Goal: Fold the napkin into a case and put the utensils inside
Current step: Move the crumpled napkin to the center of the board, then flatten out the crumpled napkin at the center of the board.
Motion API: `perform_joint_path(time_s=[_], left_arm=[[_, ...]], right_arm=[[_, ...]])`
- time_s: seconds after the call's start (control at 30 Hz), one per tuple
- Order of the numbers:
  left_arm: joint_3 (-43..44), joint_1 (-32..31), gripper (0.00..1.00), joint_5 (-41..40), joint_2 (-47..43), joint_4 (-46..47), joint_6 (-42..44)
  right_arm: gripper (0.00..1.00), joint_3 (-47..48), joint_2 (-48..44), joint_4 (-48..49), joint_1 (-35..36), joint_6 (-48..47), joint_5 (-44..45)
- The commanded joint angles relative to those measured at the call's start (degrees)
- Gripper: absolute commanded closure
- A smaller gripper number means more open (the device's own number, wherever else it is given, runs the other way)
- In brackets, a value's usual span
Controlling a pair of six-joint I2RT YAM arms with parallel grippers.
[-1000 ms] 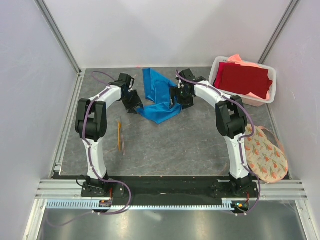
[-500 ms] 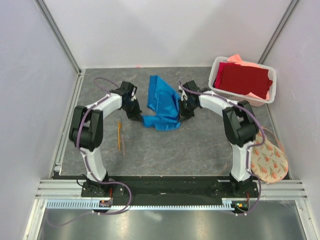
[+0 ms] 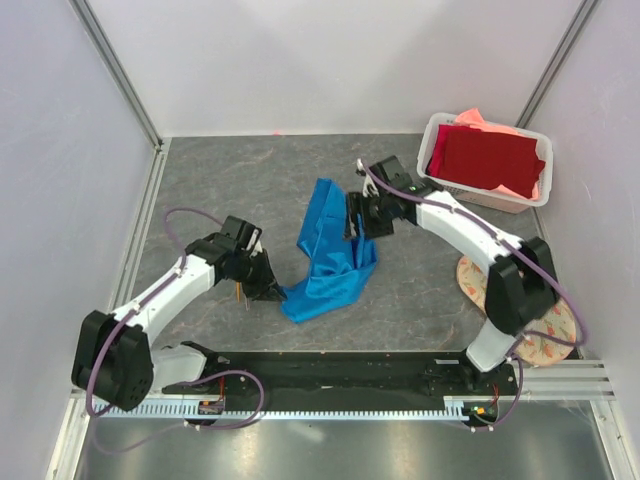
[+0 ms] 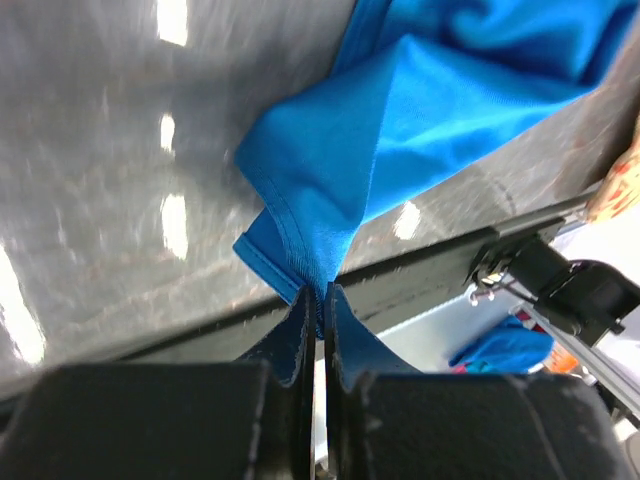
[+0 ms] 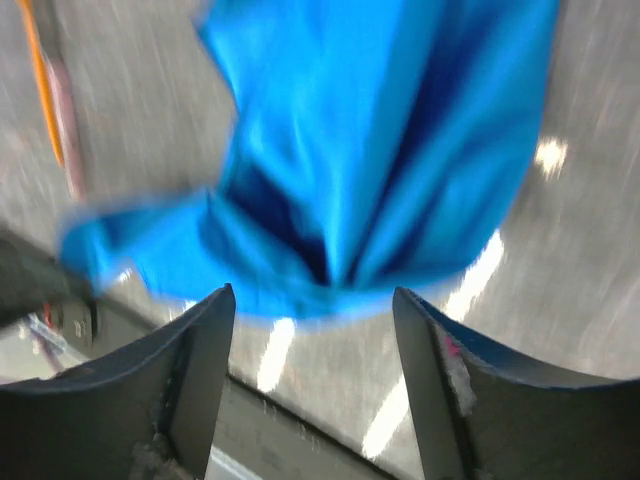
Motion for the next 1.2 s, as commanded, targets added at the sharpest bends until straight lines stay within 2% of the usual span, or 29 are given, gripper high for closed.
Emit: perform_joint_path(time_s=[0.0, 0.1, 0.2, 0.27, 0.7, 1.0, 1.13, 1.17], left_arm=[[-1.51, -0.98, 0.98, 2.29, -4.40, -1.98, -5.49], [-2.21, -1.69, 0.98, 2.64, -6.95, -2.33, -6.89], [-2.57, -2.04, 0.98, 3.17, -8.44, -2.42, -7.95], [-2.65, -2.21, 0.98, 3.17, -8.97, -2.51, -8.21], [-2.39, -2.39, 0.98, 4.49, -7.92, -2.95, -6.81], [-2.48, -2.39, 0.98, 4.32, -8.09, -3.74, -5.67], [-1.95, -2.39, 0.98, 3.79, -8.09, -4.62, -5.23], [-1.69, -2.39, 0.98, 3.35, -8.44, -4.88, -5.23]], right_arm=[[0.38, 13.34, 12.24, 1.41, 0.22, -0.01, 4.69], [0.44, 24.40, 19.45, 0.36, 1.09, 1.49, 7.33], [0.48, 29.43, 24.38, -0.17, 2.23, 3.68, 11.98], [0.53, 30.76, 27.37, -0.26, 2.76, 4.65, 12.86], [0.55, 36.13, 37.31, 0.79, 6.98, 5.89, 22.97], [0.73, 34.82, 38.80, 1.67, 7.07, 6.50, 23.94], [0.91, 35.16, 38.72, 1.76, 7.07, 6.59, 23.07], [0.99, 35.25, 38.19, 1.67, 6.99, 6.51, 22.89]])
